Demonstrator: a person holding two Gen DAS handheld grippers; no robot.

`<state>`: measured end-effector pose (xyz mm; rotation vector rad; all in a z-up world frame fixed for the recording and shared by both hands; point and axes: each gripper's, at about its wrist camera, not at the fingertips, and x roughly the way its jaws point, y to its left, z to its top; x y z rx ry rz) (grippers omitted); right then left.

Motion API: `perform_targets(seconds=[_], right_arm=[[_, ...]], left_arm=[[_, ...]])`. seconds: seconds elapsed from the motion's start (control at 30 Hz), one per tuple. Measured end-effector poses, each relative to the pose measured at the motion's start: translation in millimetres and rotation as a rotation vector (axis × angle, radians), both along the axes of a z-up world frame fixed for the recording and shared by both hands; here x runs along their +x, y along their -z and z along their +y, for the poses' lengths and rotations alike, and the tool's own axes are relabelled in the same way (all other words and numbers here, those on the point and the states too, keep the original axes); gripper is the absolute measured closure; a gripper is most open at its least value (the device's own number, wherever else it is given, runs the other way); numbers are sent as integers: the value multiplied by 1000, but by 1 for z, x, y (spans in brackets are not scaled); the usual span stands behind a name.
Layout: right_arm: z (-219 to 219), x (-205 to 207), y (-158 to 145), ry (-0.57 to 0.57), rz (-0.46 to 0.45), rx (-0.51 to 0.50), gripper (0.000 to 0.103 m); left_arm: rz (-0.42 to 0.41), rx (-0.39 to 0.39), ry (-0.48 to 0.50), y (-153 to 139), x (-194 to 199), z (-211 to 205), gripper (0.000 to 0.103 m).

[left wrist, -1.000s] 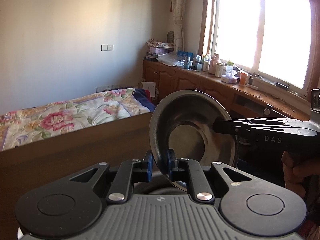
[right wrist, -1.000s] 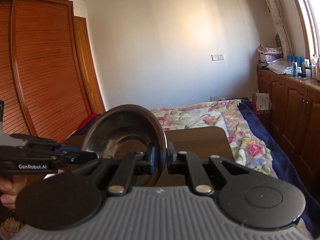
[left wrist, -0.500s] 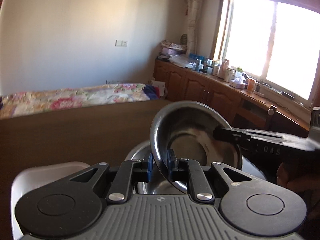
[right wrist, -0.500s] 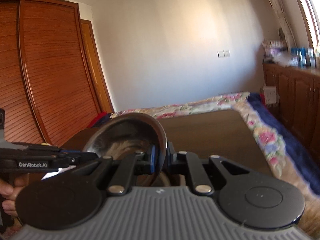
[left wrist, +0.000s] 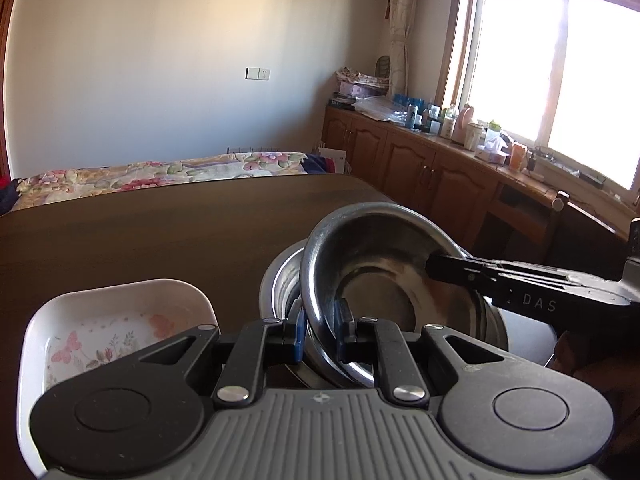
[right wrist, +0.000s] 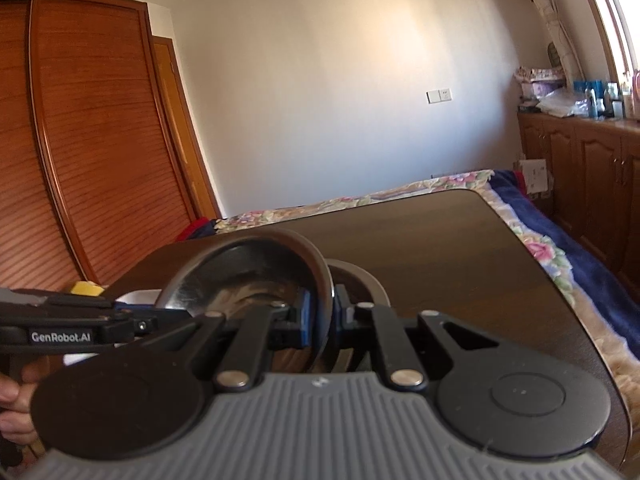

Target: Organize plates and bowls

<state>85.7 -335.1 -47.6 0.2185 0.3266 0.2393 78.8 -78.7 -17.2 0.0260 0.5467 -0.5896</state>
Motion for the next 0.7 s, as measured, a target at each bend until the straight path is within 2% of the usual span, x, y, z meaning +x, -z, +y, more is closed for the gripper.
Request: perform_targets(seconds=[0.53, 0.7], right_arm=[[11, 0, 4, 50, -17, -92, 87], [17, -2, 3, 58, -26, -131, 86]], left_arm=[[-50, 59, -25, 11, -5, -9, 86], [-59, 60, -30, 10, -9, -10, 78]])
